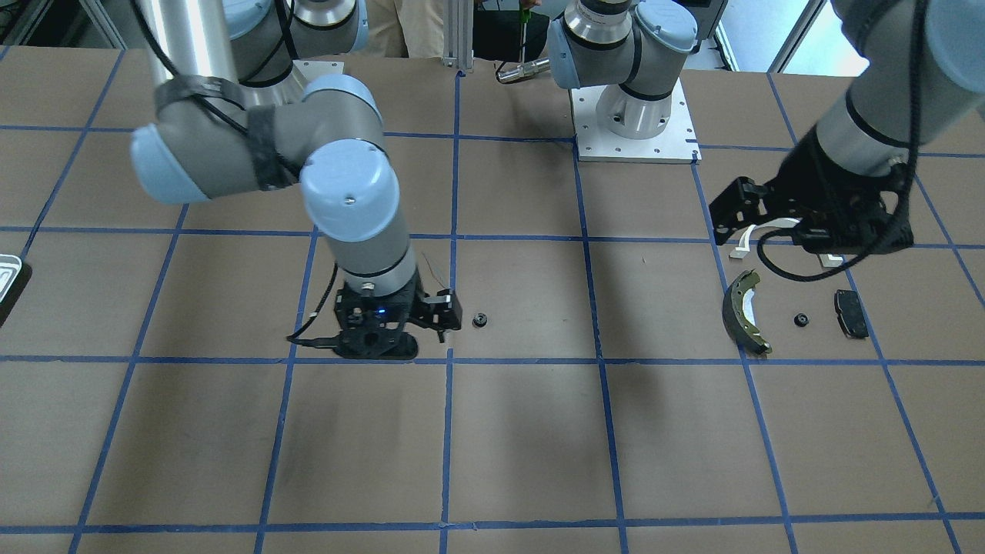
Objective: Place bearing gear from tray to pile
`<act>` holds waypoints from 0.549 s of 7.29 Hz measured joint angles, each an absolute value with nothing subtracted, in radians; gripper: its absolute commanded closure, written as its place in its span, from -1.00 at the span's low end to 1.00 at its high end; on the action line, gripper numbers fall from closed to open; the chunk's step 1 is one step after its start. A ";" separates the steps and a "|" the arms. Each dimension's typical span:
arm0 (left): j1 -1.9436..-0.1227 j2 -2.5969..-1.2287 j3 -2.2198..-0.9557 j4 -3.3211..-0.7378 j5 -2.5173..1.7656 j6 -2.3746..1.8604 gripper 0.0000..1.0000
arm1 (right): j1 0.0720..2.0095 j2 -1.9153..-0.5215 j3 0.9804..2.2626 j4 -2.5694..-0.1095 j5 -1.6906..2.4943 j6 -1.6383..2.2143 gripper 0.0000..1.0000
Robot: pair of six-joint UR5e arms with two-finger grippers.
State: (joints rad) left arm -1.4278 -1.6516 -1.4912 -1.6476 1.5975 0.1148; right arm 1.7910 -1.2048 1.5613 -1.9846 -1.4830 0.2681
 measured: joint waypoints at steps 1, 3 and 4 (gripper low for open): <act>-1.509 -1.629 -1.497 -1.648 1.598 0.026 -1.00 | 1.715 -1.258 1.514 -1.884 -1.483 0.196 -1.00; -1.613 -1.608 -1.543 -1.644 1.600 -0.083 -1.00 | 1.604 -1.375 1.439 -1.671 -1.488 0.072 -1.00; -1.631 -1.616 -1.574 -1.622 1.599 -0.105 -1.00 | 1.578 -1.424 1.430 -1.586 -1.492 0.039 -1.00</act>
